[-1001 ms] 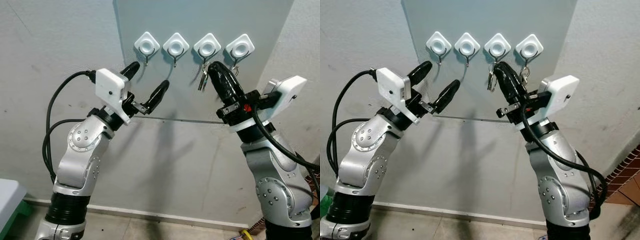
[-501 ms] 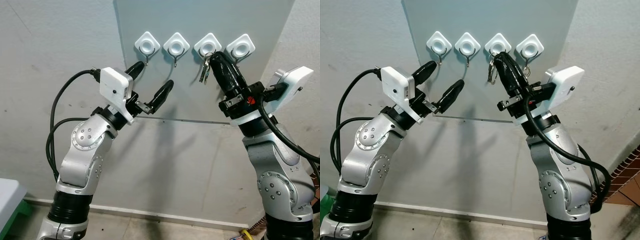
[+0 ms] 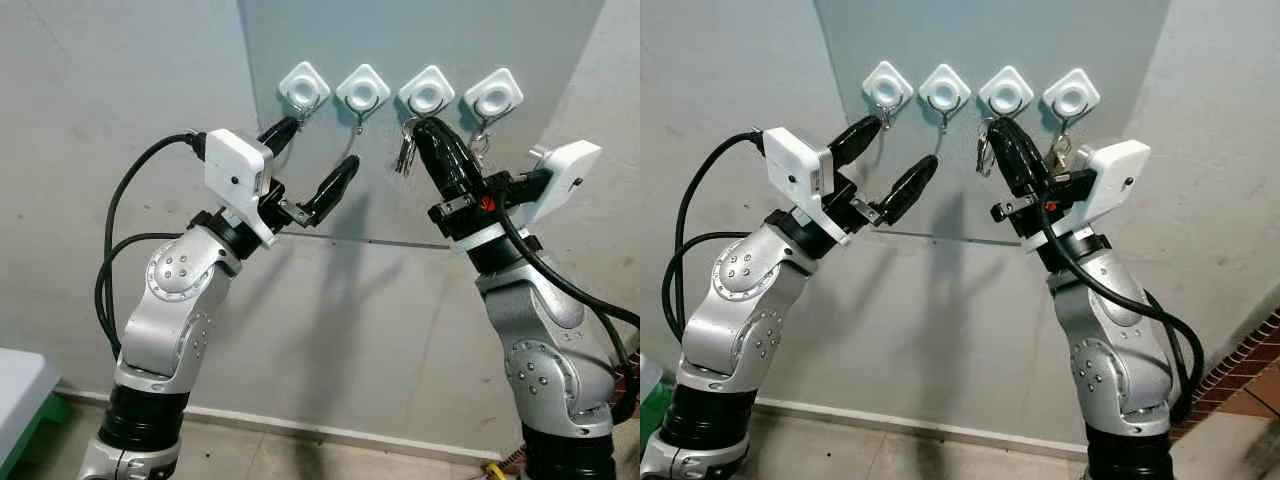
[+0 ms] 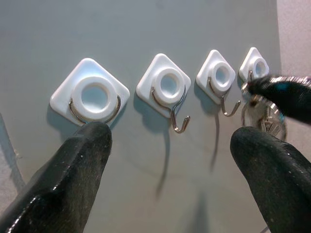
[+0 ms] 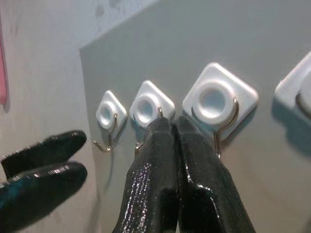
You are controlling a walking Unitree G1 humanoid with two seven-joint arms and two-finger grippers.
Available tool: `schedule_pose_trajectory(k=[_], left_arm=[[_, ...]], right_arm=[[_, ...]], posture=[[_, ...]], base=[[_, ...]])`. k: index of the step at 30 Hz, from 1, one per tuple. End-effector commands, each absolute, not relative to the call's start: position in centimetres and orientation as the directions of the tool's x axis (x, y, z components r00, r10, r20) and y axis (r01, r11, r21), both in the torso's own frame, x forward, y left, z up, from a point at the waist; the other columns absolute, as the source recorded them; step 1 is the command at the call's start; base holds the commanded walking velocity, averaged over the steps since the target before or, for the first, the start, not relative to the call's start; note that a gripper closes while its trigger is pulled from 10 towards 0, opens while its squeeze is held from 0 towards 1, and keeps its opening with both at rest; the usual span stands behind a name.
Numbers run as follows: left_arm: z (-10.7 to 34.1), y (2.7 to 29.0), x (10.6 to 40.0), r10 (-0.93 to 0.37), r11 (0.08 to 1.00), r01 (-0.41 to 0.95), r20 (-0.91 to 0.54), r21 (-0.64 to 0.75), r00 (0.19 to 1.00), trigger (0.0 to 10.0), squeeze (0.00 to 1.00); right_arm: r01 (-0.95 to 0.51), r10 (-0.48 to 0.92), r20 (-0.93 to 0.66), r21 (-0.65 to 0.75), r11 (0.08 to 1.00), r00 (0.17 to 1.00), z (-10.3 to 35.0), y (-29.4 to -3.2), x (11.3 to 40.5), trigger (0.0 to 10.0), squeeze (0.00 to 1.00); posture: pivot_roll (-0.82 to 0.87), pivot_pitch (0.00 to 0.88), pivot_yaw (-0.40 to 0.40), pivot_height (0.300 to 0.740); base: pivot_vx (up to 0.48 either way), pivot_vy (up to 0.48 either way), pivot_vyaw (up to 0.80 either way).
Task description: Hang keys on a hook
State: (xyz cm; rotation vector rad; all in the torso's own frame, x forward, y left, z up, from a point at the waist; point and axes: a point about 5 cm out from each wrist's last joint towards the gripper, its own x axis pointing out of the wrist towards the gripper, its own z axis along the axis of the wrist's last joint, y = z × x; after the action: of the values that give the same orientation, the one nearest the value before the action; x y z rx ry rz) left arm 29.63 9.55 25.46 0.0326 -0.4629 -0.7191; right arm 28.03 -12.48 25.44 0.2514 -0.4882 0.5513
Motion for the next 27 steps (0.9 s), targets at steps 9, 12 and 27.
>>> schedule_pose_trajectory(k=[9,12,27], left_arm=[[26.2,9.0,29.0,-0.657,0.742,0.639,0.408,0.202,0.634,10.0,0.0],[26.1,8.9,28.9,-0.658,0.741,0.642,0.405,0.199,0.634,10.0,0.0],[25.6,8.6,28.2,-0.669,0.732,0.653,0.39,0.196,0.633,10.0,0.0]], right_arm=[[-0.5,0.365,0.491,0.176,0.848,0.791,24.7,-12.7,28.9,10.0,0.0],[-0.495,0.358,0.491,0.183,0.849,0.795,24.6,-12.8,28.8,10.0,0.0],[-0.505,0.324,0.542,0.224,0.833,0.775,25.0,-13.6,28.3,10.0,0.0]], posture=[[-0.05,0.0,0.03,0.74],[-0.05,0.0,0.03,0.74],[-0.06,0.0,0.03,0.74]], base=[[0.0,0.0,0.0],[0.0,0.0,0.0],[0.0,0.0,0.0]])
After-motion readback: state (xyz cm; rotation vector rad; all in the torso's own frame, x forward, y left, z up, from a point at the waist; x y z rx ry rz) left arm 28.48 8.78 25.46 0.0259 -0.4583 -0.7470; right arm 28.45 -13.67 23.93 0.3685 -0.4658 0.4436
